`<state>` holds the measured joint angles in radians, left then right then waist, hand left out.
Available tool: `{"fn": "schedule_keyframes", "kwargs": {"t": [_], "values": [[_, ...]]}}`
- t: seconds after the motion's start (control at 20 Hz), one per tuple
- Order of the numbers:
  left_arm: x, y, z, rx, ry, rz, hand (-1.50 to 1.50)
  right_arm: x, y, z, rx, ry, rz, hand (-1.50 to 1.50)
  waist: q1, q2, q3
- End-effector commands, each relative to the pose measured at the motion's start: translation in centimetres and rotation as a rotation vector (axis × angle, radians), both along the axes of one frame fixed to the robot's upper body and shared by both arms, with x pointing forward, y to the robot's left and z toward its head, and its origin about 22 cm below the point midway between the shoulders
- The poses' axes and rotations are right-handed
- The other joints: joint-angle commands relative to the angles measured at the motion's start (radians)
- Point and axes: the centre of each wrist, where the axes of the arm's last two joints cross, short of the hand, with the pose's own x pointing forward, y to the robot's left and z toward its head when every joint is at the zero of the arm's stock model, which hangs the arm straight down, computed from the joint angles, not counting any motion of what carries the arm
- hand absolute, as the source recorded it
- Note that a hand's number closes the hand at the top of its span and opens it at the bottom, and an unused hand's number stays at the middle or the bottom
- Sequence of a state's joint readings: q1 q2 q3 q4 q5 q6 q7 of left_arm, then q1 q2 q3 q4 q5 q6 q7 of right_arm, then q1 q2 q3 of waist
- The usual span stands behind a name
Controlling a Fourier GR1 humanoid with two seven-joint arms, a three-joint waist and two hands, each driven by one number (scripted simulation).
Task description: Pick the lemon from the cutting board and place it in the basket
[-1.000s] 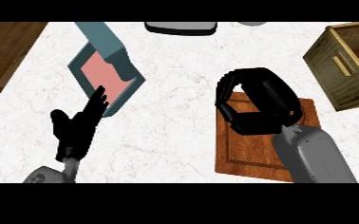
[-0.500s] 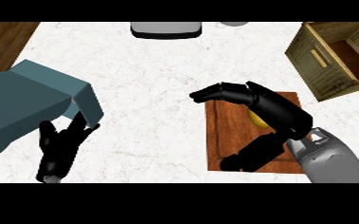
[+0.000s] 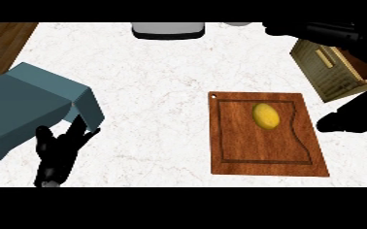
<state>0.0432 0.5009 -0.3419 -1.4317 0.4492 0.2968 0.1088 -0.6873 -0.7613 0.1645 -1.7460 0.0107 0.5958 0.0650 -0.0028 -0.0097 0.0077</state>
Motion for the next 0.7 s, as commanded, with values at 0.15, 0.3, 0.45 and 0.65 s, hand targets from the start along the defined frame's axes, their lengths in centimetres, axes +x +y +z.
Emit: {"fn": "schedule_keyframes", "kwargs": {"t": [0.15, 0.3, 0.45, 0.65], "values": [[-1.0, 0.9, -0.8, 0.024, 0.119, -0.002, 0.0, -0.7, -4.1, 8.4, -0.324, 0.073, 0.015, -1.5, 0.014, 0.011, -0.01], [-1.0, 0.7, -1.8, 0.009, 0.129, 0.002, 0.0, -0.4, -4.8, 8.7, -0.427, 0.12, 0.004, -1.5, 0.017, 0.016, -0.009], [-1.8, 0.5, -1.7, 0.018, 0.134, 0.0, 0.0, -0.4, -5.3, 9.3, -0.486, 0.154, 0.003, -1.5, 0.02, 0.013, -0.008], [-0.4, 0.6, -1.5, 0.029, 0.134, 0.003, 0.0, 0.3, -4.7, 8.2, -0.502, 0.142, 0.013, -1.5, 0.019, 0.016, -0.008]]}}
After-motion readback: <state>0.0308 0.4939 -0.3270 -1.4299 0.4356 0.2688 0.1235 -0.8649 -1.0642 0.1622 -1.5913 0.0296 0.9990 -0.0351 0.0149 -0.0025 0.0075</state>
